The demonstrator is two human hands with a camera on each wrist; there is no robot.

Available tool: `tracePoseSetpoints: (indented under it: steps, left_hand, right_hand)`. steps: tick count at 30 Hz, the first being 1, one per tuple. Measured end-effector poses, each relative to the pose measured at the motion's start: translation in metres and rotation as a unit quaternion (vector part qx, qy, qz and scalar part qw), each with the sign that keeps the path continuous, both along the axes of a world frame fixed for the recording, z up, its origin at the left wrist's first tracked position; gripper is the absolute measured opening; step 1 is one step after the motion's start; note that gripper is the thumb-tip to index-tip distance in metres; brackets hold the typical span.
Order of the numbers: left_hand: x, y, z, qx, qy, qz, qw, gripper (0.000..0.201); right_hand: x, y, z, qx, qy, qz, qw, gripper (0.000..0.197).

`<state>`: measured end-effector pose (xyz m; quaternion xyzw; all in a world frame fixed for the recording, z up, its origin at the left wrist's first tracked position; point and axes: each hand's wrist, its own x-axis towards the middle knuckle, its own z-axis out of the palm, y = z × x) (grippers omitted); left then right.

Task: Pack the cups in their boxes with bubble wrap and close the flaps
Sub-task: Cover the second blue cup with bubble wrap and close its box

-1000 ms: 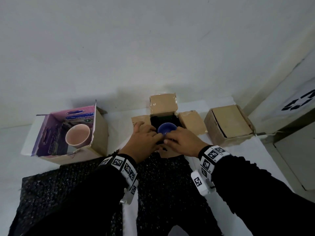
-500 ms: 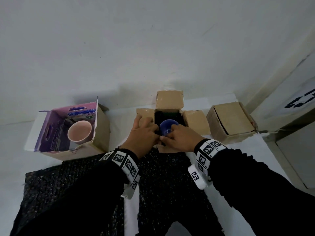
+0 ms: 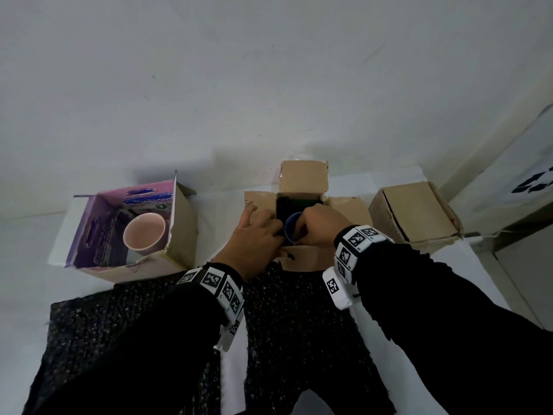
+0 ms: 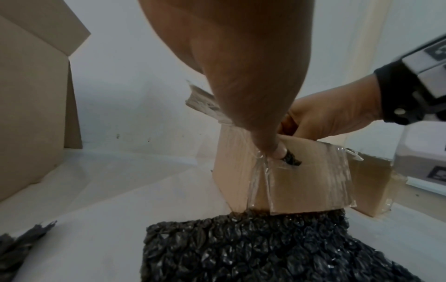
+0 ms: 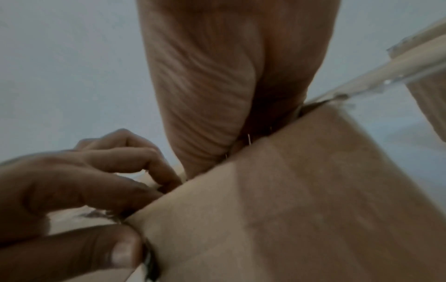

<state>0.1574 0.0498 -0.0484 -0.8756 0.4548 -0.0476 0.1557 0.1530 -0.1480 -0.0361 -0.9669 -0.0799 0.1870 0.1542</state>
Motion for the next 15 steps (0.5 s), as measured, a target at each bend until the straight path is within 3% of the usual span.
tracePoseSetpoints:
  steps: [10,15]
  left_hand:
    - [0.003,-0.016,0.013,0.076,0.002,0.038,0.996,0.035]
    - [-0.004,-0.002,0.008,-0.02,0.052,0.072,0.996,0.03]
  right_hand:
    - [-0.003,0.002,-0.007,-0.015,-0.014,-0.019,1.0,0.016]
    - [-0.004,-0.001,-0.01,0.003,-0.019,-0.05,0.999,0.014]
